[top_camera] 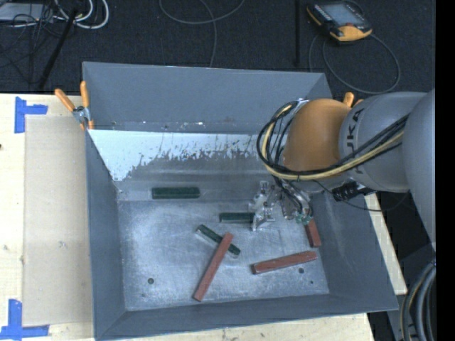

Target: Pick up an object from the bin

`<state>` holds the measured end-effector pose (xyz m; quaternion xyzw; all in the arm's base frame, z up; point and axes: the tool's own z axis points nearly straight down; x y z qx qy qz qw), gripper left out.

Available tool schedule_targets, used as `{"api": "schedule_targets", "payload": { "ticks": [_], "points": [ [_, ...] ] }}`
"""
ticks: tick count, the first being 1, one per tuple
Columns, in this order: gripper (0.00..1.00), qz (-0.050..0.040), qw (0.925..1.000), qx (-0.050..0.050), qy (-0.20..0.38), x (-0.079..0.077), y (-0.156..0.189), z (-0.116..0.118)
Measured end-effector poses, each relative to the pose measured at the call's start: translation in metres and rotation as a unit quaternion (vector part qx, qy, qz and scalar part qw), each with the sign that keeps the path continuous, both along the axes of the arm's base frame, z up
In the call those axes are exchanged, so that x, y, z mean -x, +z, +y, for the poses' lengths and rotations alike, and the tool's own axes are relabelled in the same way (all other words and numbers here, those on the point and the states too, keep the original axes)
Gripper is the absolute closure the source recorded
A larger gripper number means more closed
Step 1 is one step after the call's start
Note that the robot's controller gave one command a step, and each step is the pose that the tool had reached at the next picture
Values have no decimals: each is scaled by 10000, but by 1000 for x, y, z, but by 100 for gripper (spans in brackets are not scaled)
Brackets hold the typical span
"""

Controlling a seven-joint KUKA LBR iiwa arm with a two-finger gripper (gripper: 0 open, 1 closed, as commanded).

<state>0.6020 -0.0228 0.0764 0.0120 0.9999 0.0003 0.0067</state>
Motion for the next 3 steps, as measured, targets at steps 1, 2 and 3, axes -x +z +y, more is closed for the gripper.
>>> {"api": "schedule_targets", "payload": {
  "ticks": [1, 2, 3],
  "points": [
    [100, 0, 10000, 0, 1, 0, 0, 0],
    [100, -25, 9972, 0, 742, -1, 0, -5],
    [100, 76, 9918, 7, 1279, 29, 204, 27]
  ]
}}
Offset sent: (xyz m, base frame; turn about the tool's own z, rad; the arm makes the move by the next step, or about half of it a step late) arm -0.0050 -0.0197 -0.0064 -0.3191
